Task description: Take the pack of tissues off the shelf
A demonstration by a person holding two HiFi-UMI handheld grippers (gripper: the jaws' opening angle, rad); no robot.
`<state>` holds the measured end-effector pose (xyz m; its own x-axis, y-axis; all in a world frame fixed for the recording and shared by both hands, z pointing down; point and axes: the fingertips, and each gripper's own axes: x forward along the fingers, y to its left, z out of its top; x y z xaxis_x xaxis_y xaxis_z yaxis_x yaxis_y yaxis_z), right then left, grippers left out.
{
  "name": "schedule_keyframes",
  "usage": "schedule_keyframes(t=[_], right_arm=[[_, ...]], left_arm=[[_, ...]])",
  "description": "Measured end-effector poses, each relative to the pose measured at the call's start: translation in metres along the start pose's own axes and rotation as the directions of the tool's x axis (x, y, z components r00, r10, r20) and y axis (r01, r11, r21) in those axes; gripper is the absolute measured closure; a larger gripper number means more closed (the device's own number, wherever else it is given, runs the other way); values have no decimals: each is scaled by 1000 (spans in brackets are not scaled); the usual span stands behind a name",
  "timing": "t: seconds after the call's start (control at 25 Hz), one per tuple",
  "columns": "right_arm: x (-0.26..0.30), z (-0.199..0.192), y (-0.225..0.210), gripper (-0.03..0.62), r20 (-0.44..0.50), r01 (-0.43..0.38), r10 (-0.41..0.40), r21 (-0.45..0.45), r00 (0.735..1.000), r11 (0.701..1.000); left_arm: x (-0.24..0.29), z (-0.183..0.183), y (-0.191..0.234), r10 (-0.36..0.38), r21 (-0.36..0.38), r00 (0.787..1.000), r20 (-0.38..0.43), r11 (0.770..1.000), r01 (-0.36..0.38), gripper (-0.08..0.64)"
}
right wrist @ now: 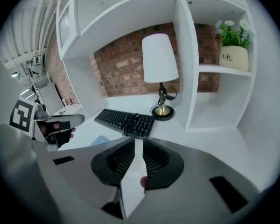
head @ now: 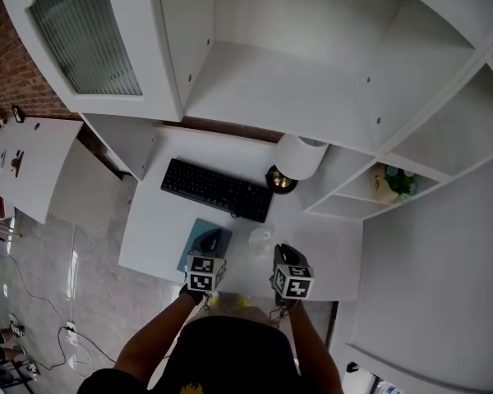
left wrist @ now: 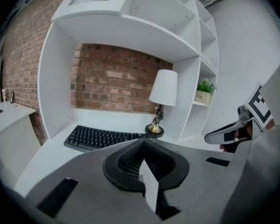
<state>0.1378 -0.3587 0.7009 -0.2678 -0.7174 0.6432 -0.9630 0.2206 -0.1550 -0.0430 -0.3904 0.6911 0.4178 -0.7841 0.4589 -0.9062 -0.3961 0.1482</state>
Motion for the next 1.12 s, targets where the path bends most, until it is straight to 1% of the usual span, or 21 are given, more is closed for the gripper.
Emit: schedule_keyframes(t=[0.12,0.2,0.32,0.44,0.56,0.68,0.72,0.84,0.96,1.12], right_arm=[[-26,47,-5,574,123,15,-17,18,992,1000],[-41,77,-8,585,200,21,-26,29,980,999],[-62,116,-8,589,283,20,-26,25,959,999],[-84,149,-1,589,355,22,-18,-7,935,1000],[-106,174,7,589,424,31,-3,-59,906,998],[-120,190,13,589,498,66,11,-136,867,989],[-121,192,13,589,509,81,11,-159,861,984],[-125,193,11,589,520,91,12,-172,854,981],[-132,199,12,589,541,95,17,-179,841,979],[-137,200,10,589,553,101,16,-181,833,978]], left_arm=[[-7,40,2,-2,34,997,77,999,-1,546],[-10,64,1,-8,64,993,119,998,0,546],[-15,100,-6,-20,117,983,182,993,-1,546],[-24,134,-14,-38,158,968,246,987,-1,546],[-34,158,-18,-45,191,956,290,982,-12,546],[-43,173,-12,-47,192,946,319,981,-16,546],[-46,177,-8,-43,189,944,328,982,-21,546],[-52,180,4,-28,177,943,333,984,-34,546],[-56,185,11,-27,182,939,344,983,-38,546],[-61,186,13,-22,179,933,359,983,-46,546]])
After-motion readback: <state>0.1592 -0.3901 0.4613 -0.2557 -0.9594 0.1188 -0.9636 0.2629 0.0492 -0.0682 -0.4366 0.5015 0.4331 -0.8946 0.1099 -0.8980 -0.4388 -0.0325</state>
